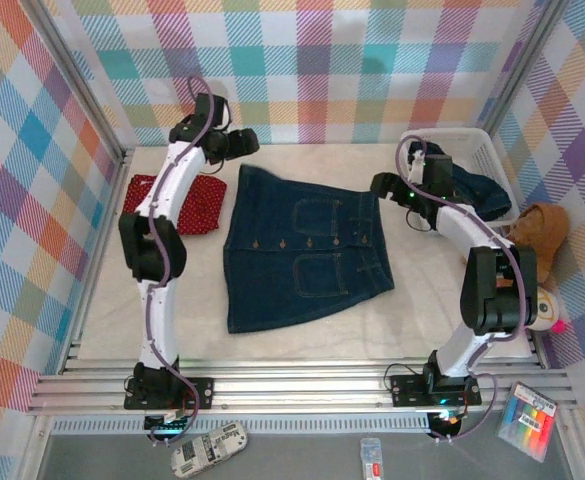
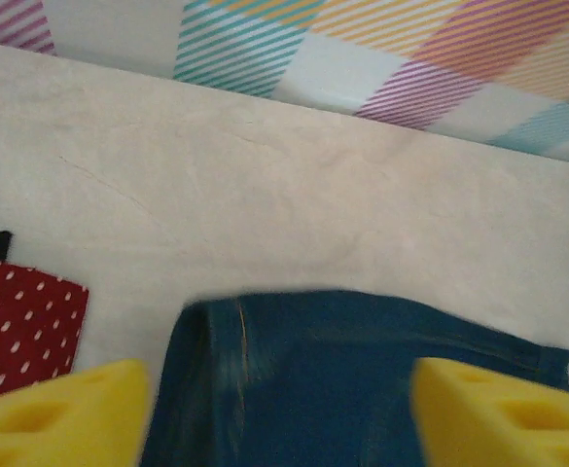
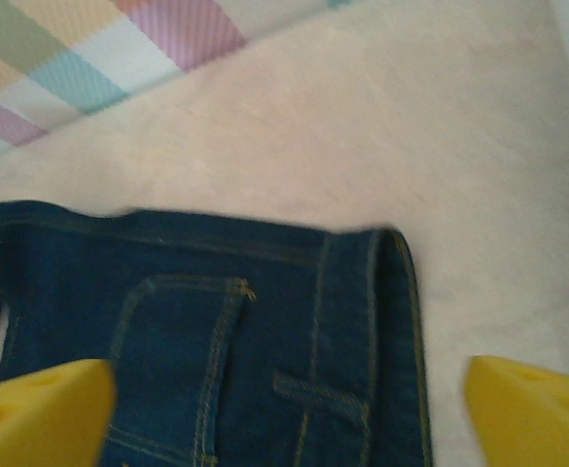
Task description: Fold and stack the skirts
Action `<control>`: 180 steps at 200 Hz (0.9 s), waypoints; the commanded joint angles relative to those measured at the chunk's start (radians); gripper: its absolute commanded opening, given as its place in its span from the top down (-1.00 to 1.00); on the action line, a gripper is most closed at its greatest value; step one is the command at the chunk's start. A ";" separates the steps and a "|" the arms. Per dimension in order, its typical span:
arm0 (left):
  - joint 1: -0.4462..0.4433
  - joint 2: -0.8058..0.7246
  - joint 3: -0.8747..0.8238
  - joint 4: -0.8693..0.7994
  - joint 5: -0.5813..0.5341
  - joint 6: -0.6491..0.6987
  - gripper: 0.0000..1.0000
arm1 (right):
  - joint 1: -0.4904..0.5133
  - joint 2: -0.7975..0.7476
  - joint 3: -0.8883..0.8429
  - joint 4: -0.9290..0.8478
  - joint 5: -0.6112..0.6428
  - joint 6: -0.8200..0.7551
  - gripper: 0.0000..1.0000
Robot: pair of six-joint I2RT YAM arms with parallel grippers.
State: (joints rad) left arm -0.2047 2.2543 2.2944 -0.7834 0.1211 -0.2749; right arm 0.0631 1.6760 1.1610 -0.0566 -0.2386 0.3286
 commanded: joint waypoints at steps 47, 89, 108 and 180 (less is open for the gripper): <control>-0.101 -0.219 -0.330 0.035 0.076 -0.154 -1.00 | 0.143 -0.141 -0.040 -0.046 0.168 0.244 -0.98; -0.126 -0.155 -0.481 0.151 0.155 -0.277 -1.00 | 0.144 -0.149 -0.187 0.022 0.021 0.425 -0.98; -0.126 -0.074 -0.466 0.171 0.137 -0.310 -1.00 | 0.145 -0.169 -0.261 0.012 -0.005 0.455 -0.98; -0.134 0.285 -0.140 0.112 0.156 -0.308 -1.00 | 0.148 -0.393 -0.400 -0.259 0.095 0.466 -0.98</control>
State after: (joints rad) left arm -0.3332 2.4020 2.0720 -0.6388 0.2539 -0.5797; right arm 0.2092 1.3701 0.7811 -0.1909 -0.1974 0.7811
